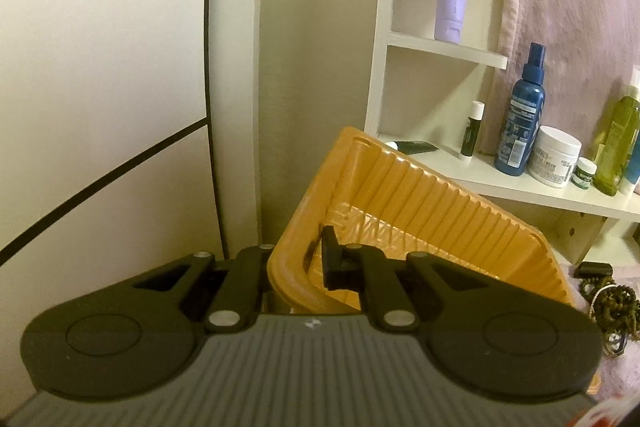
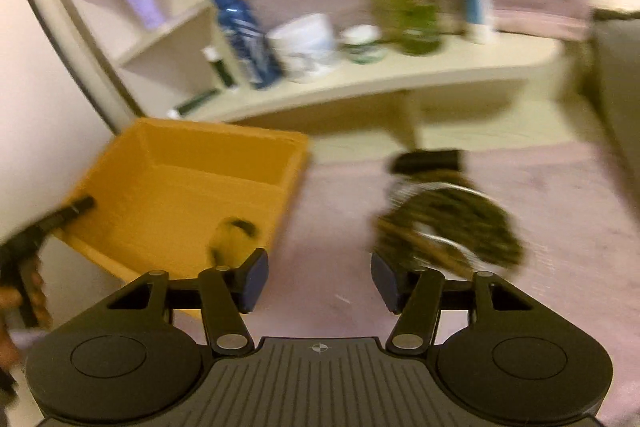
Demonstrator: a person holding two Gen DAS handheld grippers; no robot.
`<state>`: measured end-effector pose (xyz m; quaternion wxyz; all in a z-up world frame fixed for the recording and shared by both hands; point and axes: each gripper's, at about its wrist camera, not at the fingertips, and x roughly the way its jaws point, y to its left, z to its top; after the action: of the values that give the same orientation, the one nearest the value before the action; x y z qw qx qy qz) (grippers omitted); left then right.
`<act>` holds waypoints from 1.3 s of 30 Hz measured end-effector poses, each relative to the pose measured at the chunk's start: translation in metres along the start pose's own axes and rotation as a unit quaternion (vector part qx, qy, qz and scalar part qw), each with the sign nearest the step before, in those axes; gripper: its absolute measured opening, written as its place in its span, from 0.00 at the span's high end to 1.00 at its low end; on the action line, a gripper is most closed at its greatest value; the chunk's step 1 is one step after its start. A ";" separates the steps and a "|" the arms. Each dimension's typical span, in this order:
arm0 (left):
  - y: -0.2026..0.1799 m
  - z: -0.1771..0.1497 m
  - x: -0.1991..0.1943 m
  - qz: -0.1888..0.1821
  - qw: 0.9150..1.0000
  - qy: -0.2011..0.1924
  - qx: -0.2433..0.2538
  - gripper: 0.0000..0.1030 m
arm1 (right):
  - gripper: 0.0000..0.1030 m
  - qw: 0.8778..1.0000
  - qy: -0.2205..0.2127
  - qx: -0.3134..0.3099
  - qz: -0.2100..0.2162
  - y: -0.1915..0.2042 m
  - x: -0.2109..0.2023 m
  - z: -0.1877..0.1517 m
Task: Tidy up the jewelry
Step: 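Carry the black watch into the orange tray and open the right tool, then grasp a dark bracelet with the right tool and drop it in the tray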
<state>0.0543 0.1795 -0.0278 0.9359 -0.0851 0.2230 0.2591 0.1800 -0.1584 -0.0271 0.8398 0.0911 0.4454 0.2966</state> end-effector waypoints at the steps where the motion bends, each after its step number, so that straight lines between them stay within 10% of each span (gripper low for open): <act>1: -0.001 0.000 0.000 0.001 1.000 -0.001 0.003 0.91 | 0.44 1.000 0.005 -0.003 -0.008 -0.007 -0.004 -0.005; 15: -0.005 0.001 0.000 0.010 1.000 0.006 0.022 0.91 | 0.75 0.994 0.056 -0.096 -0.018 0.017 0.046 -0.018; 39: -0.002 0.004 0.003 0.007 1.000 0.016 -0.001 0.91 | 0.92 0.992 0.061 -0.094 -0.058 0.025 0.073 -0.013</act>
<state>0.0586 0.1805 -0.0253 0.9303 -0.0883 0.2380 0.2648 0.1898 -0.0974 -0.0747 0.8316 -0.0324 0.4708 0.2929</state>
